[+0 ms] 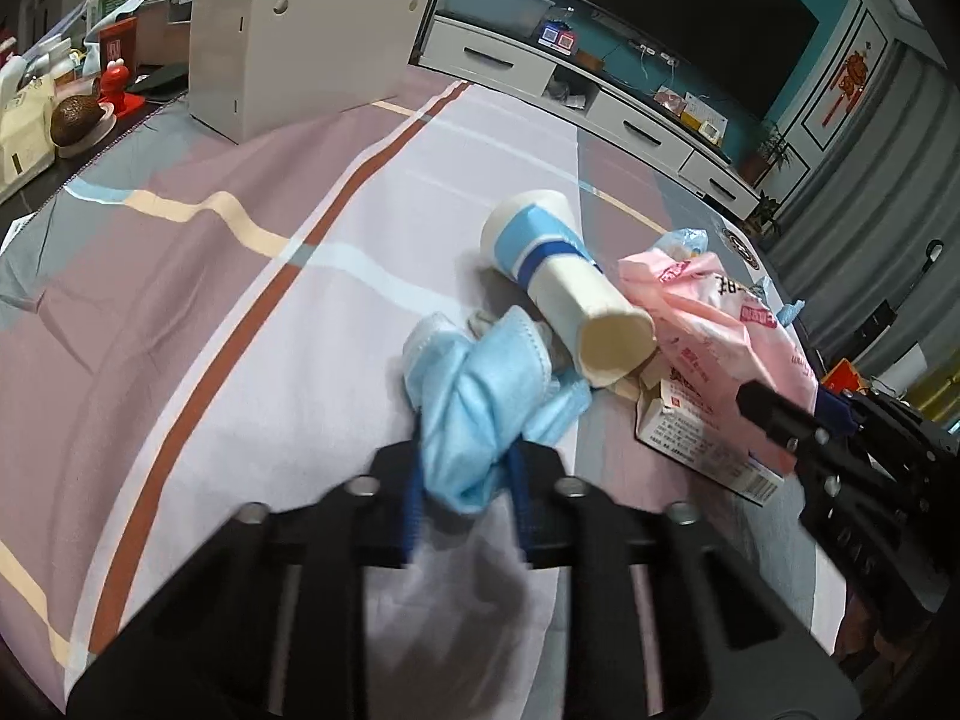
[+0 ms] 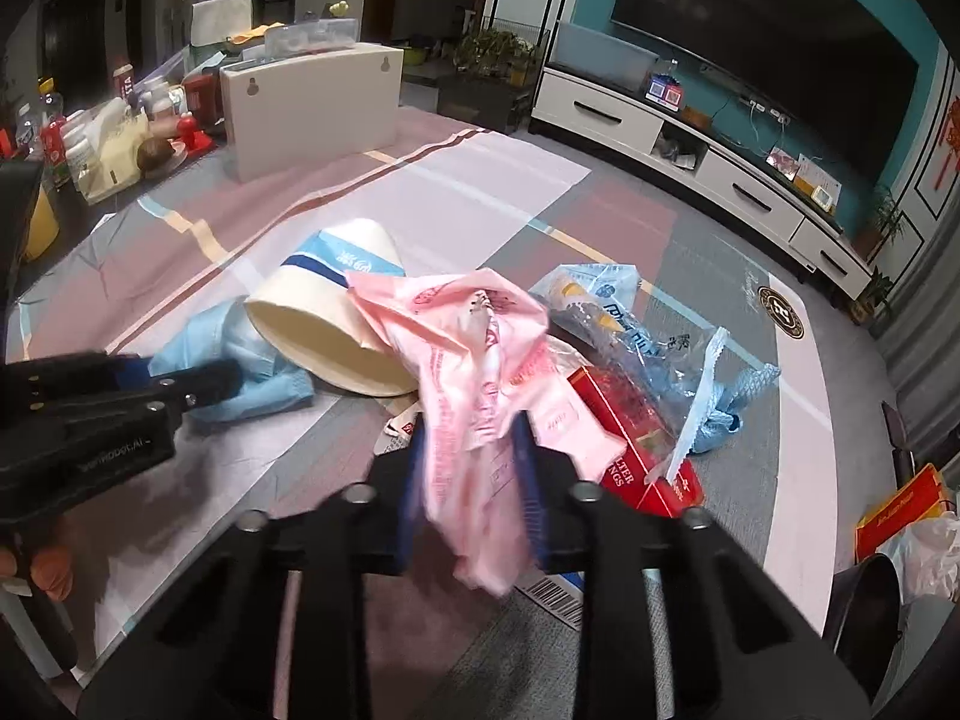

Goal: Collect trash
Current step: 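Carry the blue mask and pink bag over to the black bin with both tools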

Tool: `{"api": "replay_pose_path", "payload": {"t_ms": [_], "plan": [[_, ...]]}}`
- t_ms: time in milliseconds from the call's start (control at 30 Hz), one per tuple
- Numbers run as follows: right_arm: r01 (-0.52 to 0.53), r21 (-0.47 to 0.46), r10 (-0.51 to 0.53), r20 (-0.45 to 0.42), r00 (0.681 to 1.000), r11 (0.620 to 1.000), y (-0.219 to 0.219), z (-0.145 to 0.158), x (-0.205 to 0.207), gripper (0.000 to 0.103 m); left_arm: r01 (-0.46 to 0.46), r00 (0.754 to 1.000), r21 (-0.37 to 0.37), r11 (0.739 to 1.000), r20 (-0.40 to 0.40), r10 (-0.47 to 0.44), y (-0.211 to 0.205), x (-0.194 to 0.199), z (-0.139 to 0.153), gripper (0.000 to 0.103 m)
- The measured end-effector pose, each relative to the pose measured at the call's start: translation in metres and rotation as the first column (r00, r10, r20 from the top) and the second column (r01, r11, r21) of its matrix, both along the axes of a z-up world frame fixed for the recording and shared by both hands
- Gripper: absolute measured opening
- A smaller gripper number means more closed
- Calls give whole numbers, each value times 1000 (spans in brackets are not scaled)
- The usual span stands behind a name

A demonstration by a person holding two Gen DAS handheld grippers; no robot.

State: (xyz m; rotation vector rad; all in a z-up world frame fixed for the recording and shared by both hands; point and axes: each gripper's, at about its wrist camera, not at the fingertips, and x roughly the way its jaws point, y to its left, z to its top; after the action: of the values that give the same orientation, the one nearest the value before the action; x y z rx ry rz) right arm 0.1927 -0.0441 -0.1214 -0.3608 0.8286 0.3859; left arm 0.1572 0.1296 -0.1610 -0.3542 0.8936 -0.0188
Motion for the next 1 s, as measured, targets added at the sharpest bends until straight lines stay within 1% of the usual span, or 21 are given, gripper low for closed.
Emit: {"api": "replay_pose_path", "payload": {"t_ms": [33, 100, 233, 333, 433, 500, 600, 733, 900, 1000], "plan": [[1, 8, -1, 1, 1000, 1000, -1, 1, -2, 16, -1, 1000, 5, 1000, 2, 1, 0, -2, 1, 17], [7, 32, -7, 13, 1000, 999, -5, 7, -7, 11, -3, 1000, -3, 1000, 8, 3, 1, -9, 4, 16], [23, 105, -28, 40, 999, 994, -17, 27, -22, 10, -8, 999, -7, 1000, 35, 8, 4, -29, 15, 15], [31, 172, -39, 40, 998, 985, -26, 42, -37, 10, -9, 999, -10, 1000, 45, 9, 6, -44, 21, 14], [36, 216, -48, 48, 998, 976, -34, 54, -52, 10, -7, 999, -15, 1000, 44, 8, 6, -63, 25, 14], [44, 239, -58, 49, 997, 970, -41, 61, -65, 10, -7, 999, 5, 1000, 43, 7, 2, -77, 31, 14], [55, 250, -69, 45, 997, 967, -47, 66, -80, 10, -3, 998, 11, 1000, 59, 2, -2, -93, 40, 14], [70, 246, -84, 48, 995, 967, -56, 74, -99, 10, 14, 994, 3, 1000, 107, -14, -10, -117, 59, 14], [87, 249, -105, 61, 993, 965, -66, 83, -118, 10, 37, 987, 10, 999, 154, -38, -19, -132, 76, 14], [92, 247, -113, 71, 991, 965, -69, 88, -125, 10, 44, 985, 13, 999, 168, -45, -22, -140, 82, 14]]}}
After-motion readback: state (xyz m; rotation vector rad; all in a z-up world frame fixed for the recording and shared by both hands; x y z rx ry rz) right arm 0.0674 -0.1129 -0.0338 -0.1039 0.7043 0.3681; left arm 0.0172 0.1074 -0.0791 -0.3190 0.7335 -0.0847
